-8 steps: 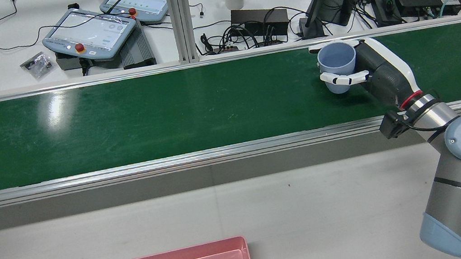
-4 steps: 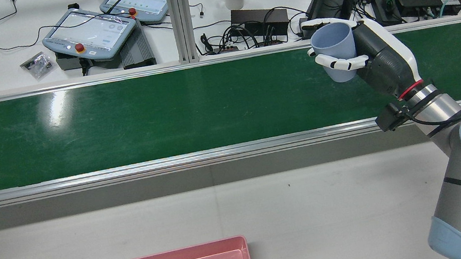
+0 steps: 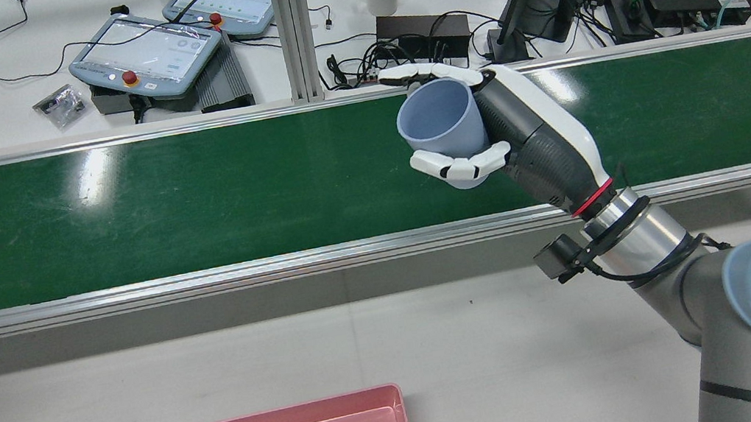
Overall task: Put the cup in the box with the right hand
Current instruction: 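Lift the blue cup off the belt and carry it toward the pink box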
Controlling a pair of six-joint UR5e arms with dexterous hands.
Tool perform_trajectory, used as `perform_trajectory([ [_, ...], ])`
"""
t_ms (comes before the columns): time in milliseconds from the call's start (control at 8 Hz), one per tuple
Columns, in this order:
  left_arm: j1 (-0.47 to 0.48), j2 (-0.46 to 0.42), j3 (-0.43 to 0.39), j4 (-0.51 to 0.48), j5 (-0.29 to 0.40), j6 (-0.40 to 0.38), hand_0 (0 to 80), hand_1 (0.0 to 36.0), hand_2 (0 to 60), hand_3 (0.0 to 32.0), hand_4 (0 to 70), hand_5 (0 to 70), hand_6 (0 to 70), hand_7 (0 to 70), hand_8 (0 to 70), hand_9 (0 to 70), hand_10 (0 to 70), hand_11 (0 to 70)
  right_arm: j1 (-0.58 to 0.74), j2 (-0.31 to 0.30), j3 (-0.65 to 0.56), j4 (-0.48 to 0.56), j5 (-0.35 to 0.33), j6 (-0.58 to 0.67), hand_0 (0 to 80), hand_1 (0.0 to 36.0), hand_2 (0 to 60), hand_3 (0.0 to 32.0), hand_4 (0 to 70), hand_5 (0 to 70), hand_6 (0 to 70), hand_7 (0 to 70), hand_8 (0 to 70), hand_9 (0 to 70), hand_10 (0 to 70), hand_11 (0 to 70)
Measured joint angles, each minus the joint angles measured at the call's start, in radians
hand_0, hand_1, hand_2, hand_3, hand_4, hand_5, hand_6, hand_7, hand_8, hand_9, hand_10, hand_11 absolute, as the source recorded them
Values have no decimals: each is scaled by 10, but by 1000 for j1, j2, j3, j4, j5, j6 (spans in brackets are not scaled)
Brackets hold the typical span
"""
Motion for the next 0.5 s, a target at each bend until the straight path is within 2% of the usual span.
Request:
perform_trajectory([
  [250,0,0,0,0,0,0,0,0,0,0,0,0,0,0,0,0,0,0,-126,56,19,2,25,-116,472,344,600,0,60,147,237,700,489,700,245,379],
  [500,0,0,0,0,0,0,0,0,0,0,0,0,0,0,0,0,0,0,-209,75,21,4,36,-204,492,351,600,0,167,149,252,700,503,700,265,407],
])
